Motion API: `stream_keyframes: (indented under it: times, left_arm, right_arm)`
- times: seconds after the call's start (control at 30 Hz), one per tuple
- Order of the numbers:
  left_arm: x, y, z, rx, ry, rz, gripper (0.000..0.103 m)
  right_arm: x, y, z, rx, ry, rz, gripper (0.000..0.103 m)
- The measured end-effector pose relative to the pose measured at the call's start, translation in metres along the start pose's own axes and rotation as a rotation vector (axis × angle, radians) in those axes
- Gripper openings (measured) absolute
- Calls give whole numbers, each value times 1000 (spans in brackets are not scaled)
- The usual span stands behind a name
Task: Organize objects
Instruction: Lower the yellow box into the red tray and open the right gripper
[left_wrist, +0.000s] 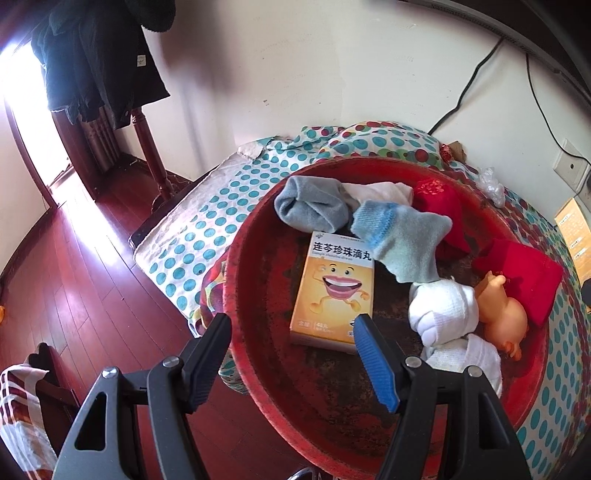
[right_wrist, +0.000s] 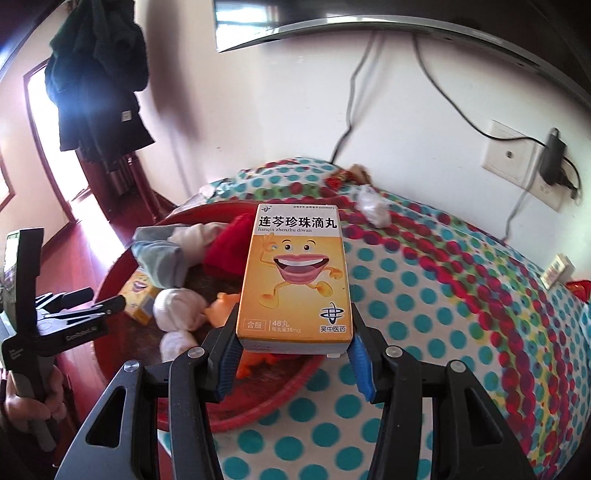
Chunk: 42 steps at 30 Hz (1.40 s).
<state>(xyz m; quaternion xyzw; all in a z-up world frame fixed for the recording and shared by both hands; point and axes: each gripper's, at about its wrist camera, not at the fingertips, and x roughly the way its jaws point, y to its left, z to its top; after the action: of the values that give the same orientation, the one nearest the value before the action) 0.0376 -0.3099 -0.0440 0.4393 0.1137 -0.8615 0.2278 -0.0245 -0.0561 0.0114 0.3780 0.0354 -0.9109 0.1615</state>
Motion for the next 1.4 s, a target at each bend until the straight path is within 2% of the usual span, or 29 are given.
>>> stream_keyframes:
  times: [0.23, 0.47, 0.6, 0.9, 1.0, 1.1, 1.17, 1.23, 1.3, 1.33, 1.4]
  left_arm:
    - [0, 10, 1, -24, -2, 9, 70]
    - [-4, 31, 6, -65, -23, 6, 70]
    - [-5, 39, 8, -75, -31, 5, 70]
    - [-3, 38, 8, -72, -28, 2, 70]
    - [-3, 36, 8, -61, -28, 3, 70]
    - [-4, 32, 7, -47, -36, 4, 70]
    - [-5, 30, 7, -36, -42, 16, 70]
    - [-6, 27, 7, -25, -43, 26, 70]
    - [-8, 24, 7, -20, -46, 20, 70]
    - [-10, 24, 7, -21, -51, 11, 70]
    - [-15, 24, 7, -34, -64, -3, 70]
  right_arm:
    - [-13, 33, -12, -57, 18, 53, 48]
    - [-21, 43, -21, -86, 42, 80, 48]
    - [-9, 54, -16, -92, 57, 81, 48]
    - [18, 41, -11, -89, 99, 47, 48]
    - [32, 53, -15, -93, 104, 35, 48]
    - [38, 73, -11, -101, 100, 32, 48]
    - [28, 63, -18, -88, 99, 37, 49]
    - [21, 60, -19, -72, 92, 42, 51]
    - [9, 52, -26, -65, 86, 42, 66]
    - [8, 54, -21, -63, 82, 46, 78]
    - [9, 64, -14, -70, 69, 44, 81]
